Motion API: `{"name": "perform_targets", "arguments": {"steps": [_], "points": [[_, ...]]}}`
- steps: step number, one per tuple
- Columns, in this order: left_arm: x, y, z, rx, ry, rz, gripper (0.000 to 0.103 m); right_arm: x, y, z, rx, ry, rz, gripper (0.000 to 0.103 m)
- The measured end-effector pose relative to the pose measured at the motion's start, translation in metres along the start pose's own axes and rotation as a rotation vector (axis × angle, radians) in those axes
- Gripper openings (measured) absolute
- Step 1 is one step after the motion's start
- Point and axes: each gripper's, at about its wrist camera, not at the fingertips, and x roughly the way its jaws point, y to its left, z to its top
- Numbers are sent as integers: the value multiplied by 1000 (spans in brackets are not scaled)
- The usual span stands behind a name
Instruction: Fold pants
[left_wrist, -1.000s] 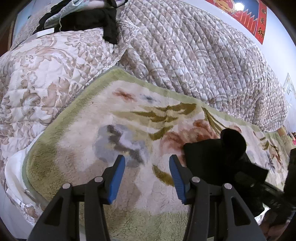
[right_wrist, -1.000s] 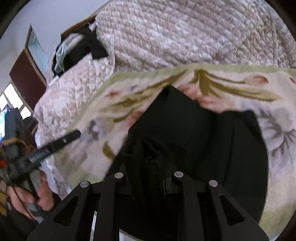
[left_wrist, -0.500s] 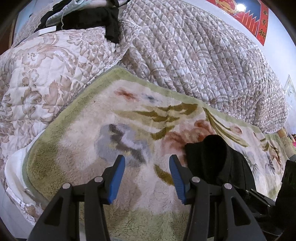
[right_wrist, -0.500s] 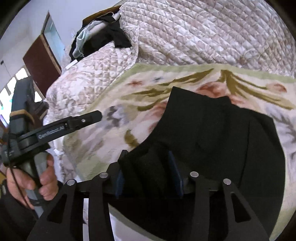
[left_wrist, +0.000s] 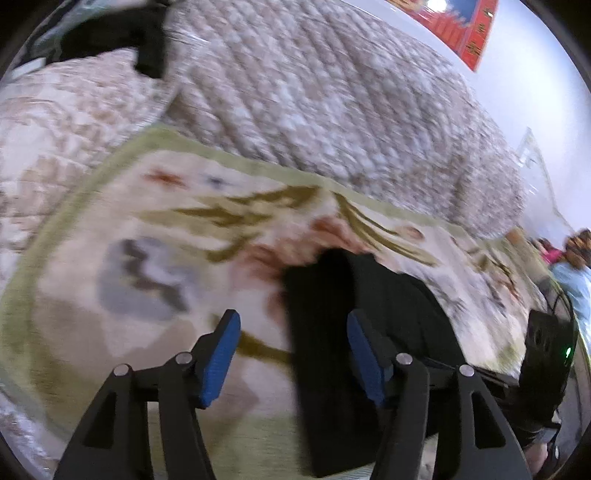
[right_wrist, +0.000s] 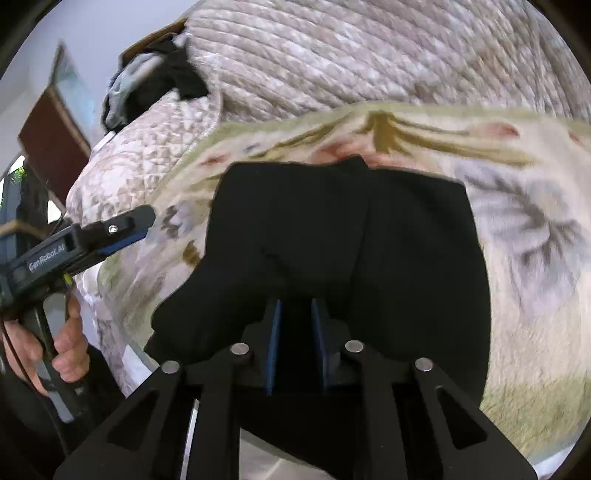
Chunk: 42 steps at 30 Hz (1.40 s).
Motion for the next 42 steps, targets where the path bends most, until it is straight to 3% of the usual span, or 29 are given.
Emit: {"name": "perform_targets", "arguments": {"steps": [3, 11, 17, 20, 22, 26, 28, 32, 34, 37, 42], "points": [[13, -15, -4, 36, 38, -42, 66, -8, 3, 5, -7, 1, 69, 17], [55, -29, -1, 41, 110, -53, 66, -39, -51, 22, 102, -89, -42, 17], [67, -31, 0, 31, 92, -89, 65, -43, -68, 19, 152, -114, -38, 17], [63, -32, -1, 31, 75, -77, 49, -42, -71, 20, 164, -117, -27, 17], [56, -30, -1, 15, 69, -90, 28, -42, -73, 18, 170, -117, -27, 17], [53, -16, -3, -68, 107, -157, 26, -40, -77, 16, 178, -116, -42, 17], [58, -8, -5, -110, 136, -166, 33, -39, -79, 16, 184, -113, -43, 17], [60, -11, -6, -107, 169, -185, 34, -36, -78, 15, 181, -103, -43, 17], [56, -16, -6, -81, 169, -174, 20, -35, -77, 14, 179, -99, -42, 17], [43, -14, -3, -108, 143, -189, 12, -35, -77, 14, 180, -101, -43, 17], [32, -4, -8, -108, 152, -174, 11, -43, -72, 16, 162, -146, -42, 17]]}}
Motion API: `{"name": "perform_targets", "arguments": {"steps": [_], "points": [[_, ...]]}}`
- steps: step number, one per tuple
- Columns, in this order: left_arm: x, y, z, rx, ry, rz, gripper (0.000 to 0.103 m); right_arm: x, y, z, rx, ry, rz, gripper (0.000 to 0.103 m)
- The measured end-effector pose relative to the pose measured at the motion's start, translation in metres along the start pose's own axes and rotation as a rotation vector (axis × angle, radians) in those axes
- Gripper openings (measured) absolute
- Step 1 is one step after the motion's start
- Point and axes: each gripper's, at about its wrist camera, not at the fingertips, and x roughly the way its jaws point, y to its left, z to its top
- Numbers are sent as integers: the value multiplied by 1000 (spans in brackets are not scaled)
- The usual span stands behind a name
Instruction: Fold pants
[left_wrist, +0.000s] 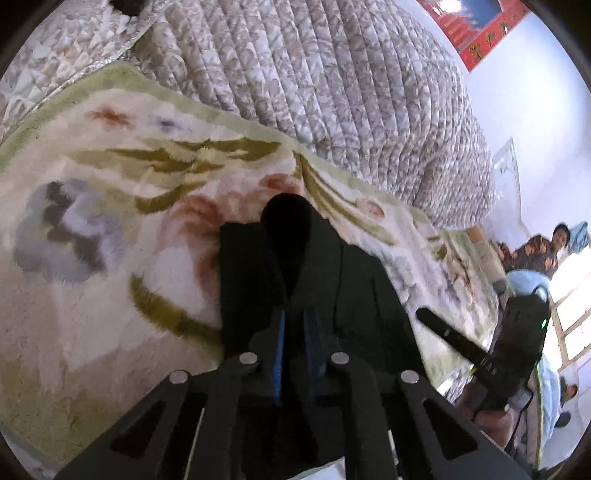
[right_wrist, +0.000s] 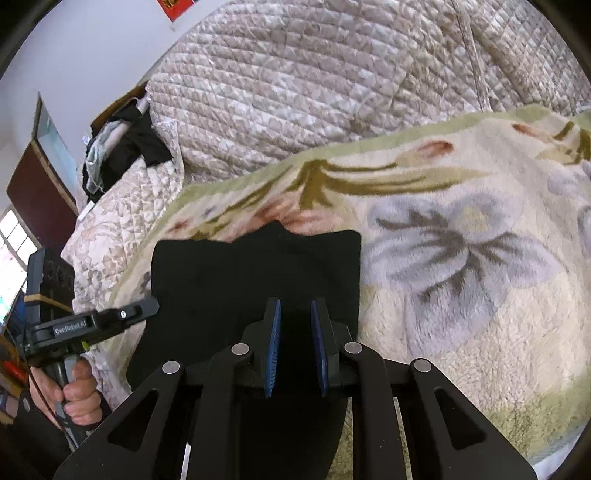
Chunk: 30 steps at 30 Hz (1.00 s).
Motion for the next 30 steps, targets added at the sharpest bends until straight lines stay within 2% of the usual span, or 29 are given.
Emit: {"name": "perform_targets", "arguments": {"steps": [1, 3, 6, 8, 11, 14, 16, 19, 22, 25, 30], "points": [[5, 3, -1, 0, 14, 28, 11, 2, 0, -1, -7, 7, -4, 17], [12, 10, -4, -7, 37, 45, 11, 18, 0, -6, -29, 84, -55, 17], [9, 9, -2, 12, 34, 71, 10, 22, 3, -7, -58, 86, -82, 17], [5, 8, -2, 31, 22, 124, 10, 19, 7, -2, -78, 71, -102, 17], [-6, 3, 8, 34, -28, 122, 10, 21, 7, 8, -77, 74, -89, 17], [-13, -21, 25, 105, -92, 123, 10, 31, 10, 22, -120, 87, -103, 17], [-6, -36, 34, 143, -97, 115, 11, 44, 10, 31, -137, 107, -95, 17], [25, -45, 45, 188, -62, 146, 11, 68, -1, 34, -123, 147, -127, 17], [59, -32, 41, 181, 25, 205, 11, 69, -12, 35, -78, 130, -127, 16], [54, -30, 39, 183, -6, 194, 11, 66, -12, 35, -84, 124, -139, 16], [37, -38, 30, 205, -19, 236, 12, 42, -3, 30, -81, 107, -119, 16]]}}
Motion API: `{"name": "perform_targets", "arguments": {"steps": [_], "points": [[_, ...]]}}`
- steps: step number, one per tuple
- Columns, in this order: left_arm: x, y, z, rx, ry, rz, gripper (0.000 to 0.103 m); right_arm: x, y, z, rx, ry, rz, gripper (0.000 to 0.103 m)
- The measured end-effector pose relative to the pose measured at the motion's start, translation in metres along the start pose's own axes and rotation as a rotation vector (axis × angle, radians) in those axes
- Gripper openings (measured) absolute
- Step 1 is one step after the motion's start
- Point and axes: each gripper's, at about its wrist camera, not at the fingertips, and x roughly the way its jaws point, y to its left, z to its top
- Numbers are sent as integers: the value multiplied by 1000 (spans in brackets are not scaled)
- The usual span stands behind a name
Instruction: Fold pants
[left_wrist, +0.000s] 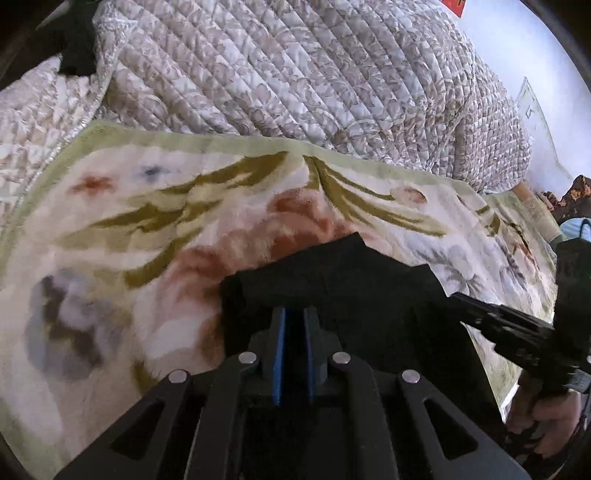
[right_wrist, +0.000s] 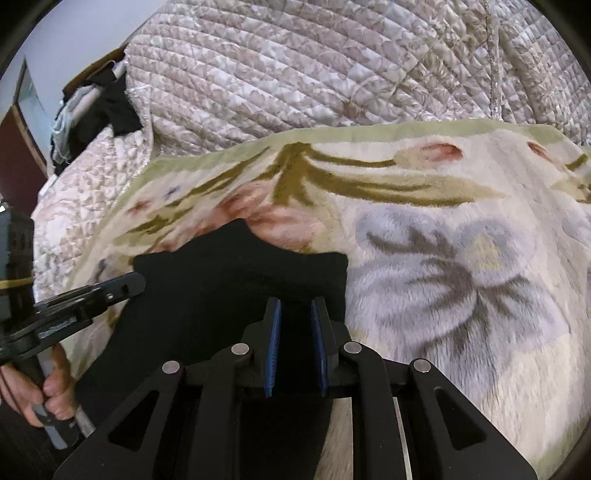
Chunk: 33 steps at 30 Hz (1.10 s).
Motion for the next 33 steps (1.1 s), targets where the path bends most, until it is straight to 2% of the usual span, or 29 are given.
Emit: {"name": "perform_targets", "arguments": {"steps": [2, 4, 7, 10, 16, 20, 23, 29, 33], "points": [[-12, -4, -7, 17, -9, 1, 14, -14, 7, -5, -10, -14, 14, 18], [-25, -10, -15, 40, -20, 12, 22, -28, 15, -13, -28, -33, 28, 25], [-39, -20, -26, 55, -29, 3, 28, -44, 24, -27, -58, -47, 45, 26], [-49, -29, -38, 73, -27, 6, 31, -51, 29, -40, -74, -40, 39, 26], [-58, -37, -62, 103, -23, 23, 31, -58, 33, -59, -93, -23, 46, 26], [-55, -32, -77, 119, -13, 69, 31, -61, 41, -70, -143, -17, 47, 26], [-52, -30, -81, 120, -11, 72, 31, -49, 43, -80, -173, 31, 26, 25], [-50, -30, -85, 133, -27, 89, 31, -45, 48, -88, -222, 29, -12, 25], [-50, -26, -82, 110, -19, 85, 33, -45, 47, -88, -199, 29, 2, 25]]}}
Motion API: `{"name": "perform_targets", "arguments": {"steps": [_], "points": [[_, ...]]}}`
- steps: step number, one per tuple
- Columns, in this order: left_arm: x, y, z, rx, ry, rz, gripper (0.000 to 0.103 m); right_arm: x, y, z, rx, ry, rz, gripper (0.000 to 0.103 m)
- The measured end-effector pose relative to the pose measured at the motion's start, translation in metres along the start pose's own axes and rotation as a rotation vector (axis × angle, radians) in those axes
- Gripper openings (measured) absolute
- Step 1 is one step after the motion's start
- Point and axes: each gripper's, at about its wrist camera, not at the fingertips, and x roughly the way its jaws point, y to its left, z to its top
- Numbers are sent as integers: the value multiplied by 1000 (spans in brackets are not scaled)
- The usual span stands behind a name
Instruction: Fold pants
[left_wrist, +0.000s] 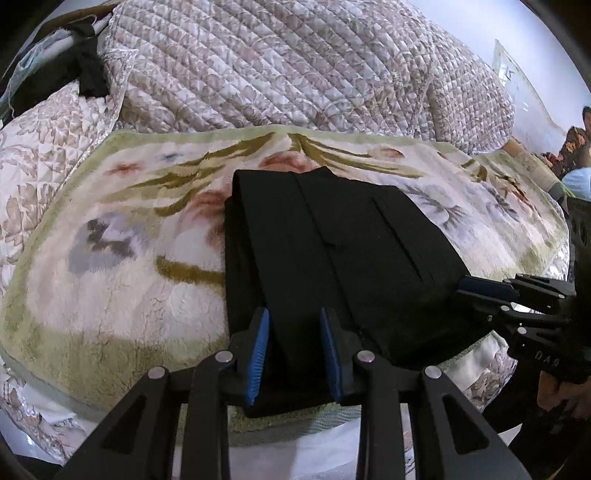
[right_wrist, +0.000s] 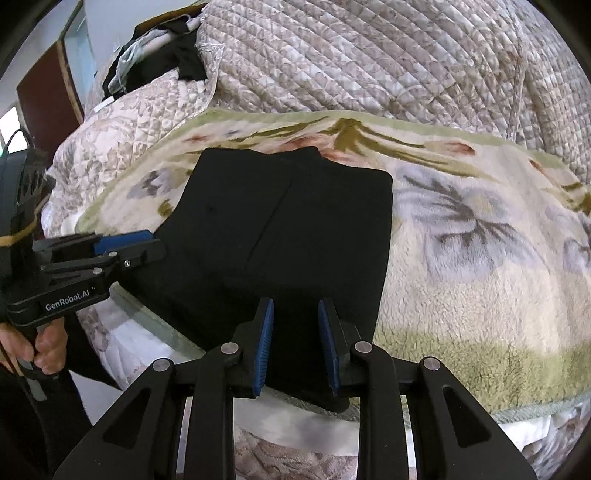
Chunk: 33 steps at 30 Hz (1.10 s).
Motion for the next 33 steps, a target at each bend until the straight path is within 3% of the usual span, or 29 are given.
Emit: {"name": "perform_targets", "arguments": {"steps": [6, 11, 16, 23, 28, 33], "points": [[4, 7, 17, -49, 23, 3, 34, -3, -18, 17, 105, 1, 62, 27], [11, 12, 35, -58, 17, 25, 44, 4, -35, 34, 159, 1, 87, 48], [24, 19, 52, -60, 28, 19, 54, 14, -51, 46, 188, 18, 80, 48], [45, 26, 59, -71, 48, 1, 59, 33, -73, 50, 268, 40, 95, 48], [51, 39, 52, -116, 37, -42, 71, 41, -80, 44, 326, 45, 132, 49], [49, 54, 36, -210, 47, -138, 71, 38, -77, 37, 337, 40, 171, 50]]}}
